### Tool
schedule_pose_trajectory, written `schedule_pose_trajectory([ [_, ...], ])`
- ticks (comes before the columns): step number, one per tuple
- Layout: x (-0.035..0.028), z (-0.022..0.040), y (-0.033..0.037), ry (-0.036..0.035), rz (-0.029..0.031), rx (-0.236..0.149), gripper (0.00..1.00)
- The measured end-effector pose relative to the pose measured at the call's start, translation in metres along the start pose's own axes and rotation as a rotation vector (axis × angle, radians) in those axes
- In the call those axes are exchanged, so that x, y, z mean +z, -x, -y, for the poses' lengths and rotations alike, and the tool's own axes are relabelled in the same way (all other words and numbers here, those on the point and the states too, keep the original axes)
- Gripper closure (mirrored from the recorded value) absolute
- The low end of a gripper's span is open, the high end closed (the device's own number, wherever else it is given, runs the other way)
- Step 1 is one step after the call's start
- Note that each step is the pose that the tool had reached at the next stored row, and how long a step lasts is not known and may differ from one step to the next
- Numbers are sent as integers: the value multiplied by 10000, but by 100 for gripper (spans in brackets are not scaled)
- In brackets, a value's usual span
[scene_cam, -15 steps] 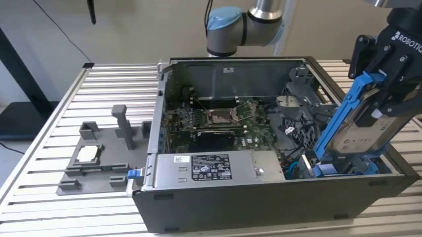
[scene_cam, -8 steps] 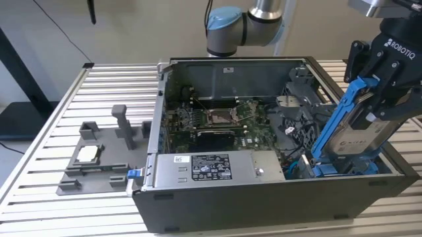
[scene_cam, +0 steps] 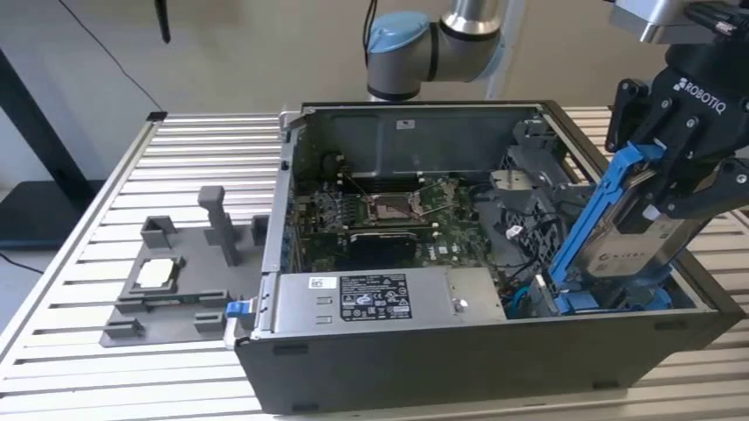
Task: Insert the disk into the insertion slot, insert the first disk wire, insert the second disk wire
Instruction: 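Insert the disk into the insertion slot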
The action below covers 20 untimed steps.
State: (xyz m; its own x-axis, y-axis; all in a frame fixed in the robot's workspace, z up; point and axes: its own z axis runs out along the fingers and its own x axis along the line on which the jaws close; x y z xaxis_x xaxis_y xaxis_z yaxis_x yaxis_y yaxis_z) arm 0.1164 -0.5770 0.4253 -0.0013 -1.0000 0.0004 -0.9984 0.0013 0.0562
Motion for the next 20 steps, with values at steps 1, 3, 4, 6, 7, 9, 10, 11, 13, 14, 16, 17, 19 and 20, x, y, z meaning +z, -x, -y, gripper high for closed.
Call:
schedule_pose_trajectory([
  [1, 7, 0, 3, -2, -1, -8, 67],
  [3, 21, 1, 11, -5, -3, -19, 67],
  [4, 28, 2, 16, -6, 0, -24, 67],
  [6, 39, 2, 20, -8, -1, -35, 67],
  [7, 46, 3, 21, -10, -1, -43, 67],
  [9, 56, 4, 22, -12, -6, -68, 67],
  [10, 62, 4, 22, -13, -5, -82, 67],
  [11, 67, 5, 22, -14, -6, -94, 67],
  [13, 80, 9, 22, -14, -8, -112, 67],
  [14, 87, 11, 22, -15, -7, -119, 67],
  [16, 103, 15, 24, -14, -7, -128, 67],
  [17, 113, 17, 28, -15, -7, -130, 67],
  [19, 133, 20, 38, -14, -7, -132, 67],
  [20, 144, 21, 43, -14, -6, -133, 67],
])
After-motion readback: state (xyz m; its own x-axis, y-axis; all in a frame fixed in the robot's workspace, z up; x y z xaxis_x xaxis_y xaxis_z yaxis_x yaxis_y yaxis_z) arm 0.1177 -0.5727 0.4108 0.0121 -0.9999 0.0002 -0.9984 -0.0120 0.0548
